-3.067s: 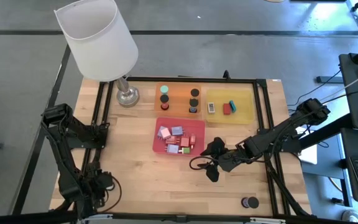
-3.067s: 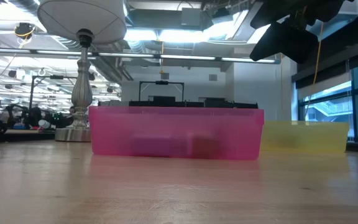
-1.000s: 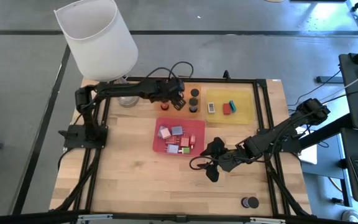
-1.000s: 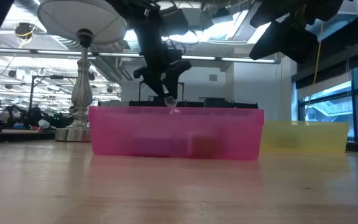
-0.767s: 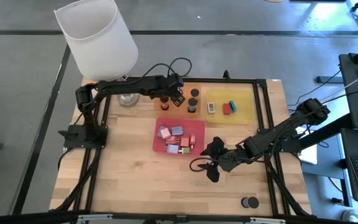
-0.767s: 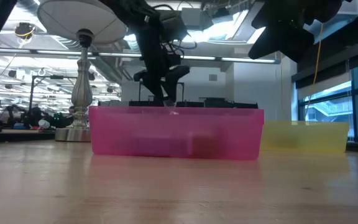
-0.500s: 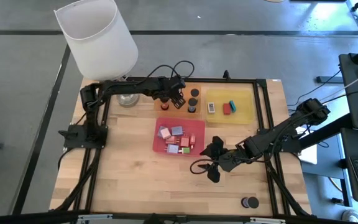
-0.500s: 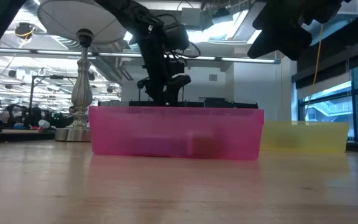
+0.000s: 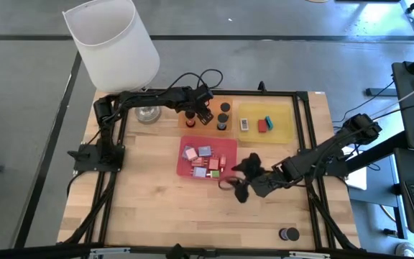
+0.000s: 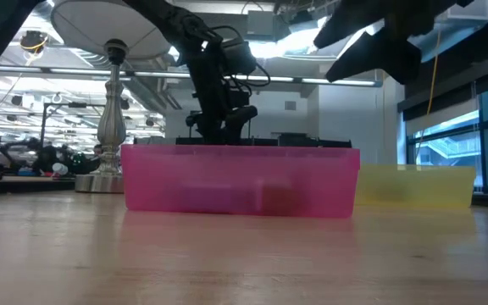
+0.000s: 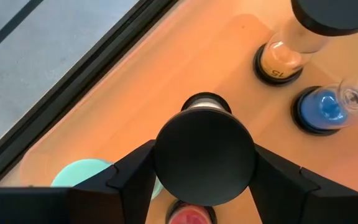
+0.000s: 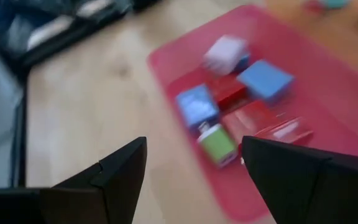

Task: Pick & Place Office items
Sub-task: Put the white black hourglass into the orange bin, then put the blue hourglass into the orange bin

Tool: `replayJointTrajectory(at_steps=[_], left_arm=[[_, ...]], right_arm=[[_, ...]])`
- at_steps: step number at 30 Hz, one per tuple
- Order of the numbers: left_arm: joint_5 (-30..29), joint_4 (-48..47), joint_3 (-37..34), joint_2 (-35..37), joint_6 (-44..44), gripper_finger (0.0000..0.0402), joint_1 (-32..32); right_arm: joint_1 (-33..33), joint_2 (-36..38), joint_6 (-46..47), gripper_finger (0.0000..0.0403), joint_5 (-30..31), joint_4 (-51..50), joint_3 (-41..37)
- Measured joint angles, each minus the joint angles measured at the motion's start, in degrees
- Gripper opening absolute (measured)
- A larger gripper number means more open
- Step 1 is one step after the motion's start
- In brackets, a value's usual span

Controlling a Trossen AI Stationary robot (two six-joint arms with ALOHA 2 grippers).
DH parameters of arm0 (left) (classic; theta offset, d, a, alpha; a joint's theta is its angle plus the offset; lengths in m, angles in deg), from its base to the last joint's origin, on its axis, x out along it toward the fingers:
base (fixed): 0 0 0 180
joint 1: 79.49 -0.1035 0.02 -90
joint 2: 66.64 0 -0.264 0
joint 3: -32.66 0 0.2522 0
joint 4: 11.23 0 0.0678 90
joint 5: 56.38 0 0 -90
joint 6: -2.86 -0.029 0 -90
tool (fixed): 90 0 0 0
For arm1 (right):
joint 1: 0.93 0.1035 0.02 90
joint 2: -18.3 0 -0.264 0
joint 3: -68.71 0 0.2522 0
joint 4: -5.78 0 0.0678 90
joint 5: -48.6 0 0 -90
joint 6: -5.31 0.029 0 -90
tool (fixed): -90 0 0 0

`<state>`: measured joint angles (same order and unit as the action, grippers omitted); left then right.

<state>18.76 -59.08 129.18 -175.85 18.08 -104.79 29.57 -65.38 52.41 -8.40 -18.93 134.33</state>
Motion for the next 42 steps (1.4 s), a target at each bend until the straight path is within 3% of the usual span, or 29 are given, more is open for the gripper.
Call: replayJointTrajectory(at_steps=[4, 11, 19, 26, 31, 42], left_arm=[[-0.2, 0.0, 0.0, 0.0, -0.5, 0.0229, 0.1], [-0.6, 0.4, 0.0, 0.0, 0.5, 0.0262, 0.0], [-2.3, 0.6, 3.0, 1.9, 0.5, 0.0297, 0.1], [6.9, -9.2, 10.9, 5.3, 3.3, 0.0295, 1.5], [11.8, -13.8, 11.6, 8.7, 5.1, 0.0294, 6.2], [0.3, -16.0, 11.5, 16.3, 13.2, 0.0294, 25.7]], right_arm=[[-0.9, 0.0, 5.8, 0.0265, 4.4, 0.0, 0.0], [-2.7, 0.0, 5.5, 0.0265, 3.1, 0.0, 0.0], [-3.0, 0.0, 1.4, 0.0265, -5.3, -0.2, 0.0], [-3.0, 0.0, -1.1, 0.0265, -15.3, 0.7, 0.0], [-3.0, 0.0, -1.3, 0.0265, -17.9, 0.7, 0.0], [-3.0, 0.0, -1.2, 0.0265, -17.6, 1.2, 0.0]])
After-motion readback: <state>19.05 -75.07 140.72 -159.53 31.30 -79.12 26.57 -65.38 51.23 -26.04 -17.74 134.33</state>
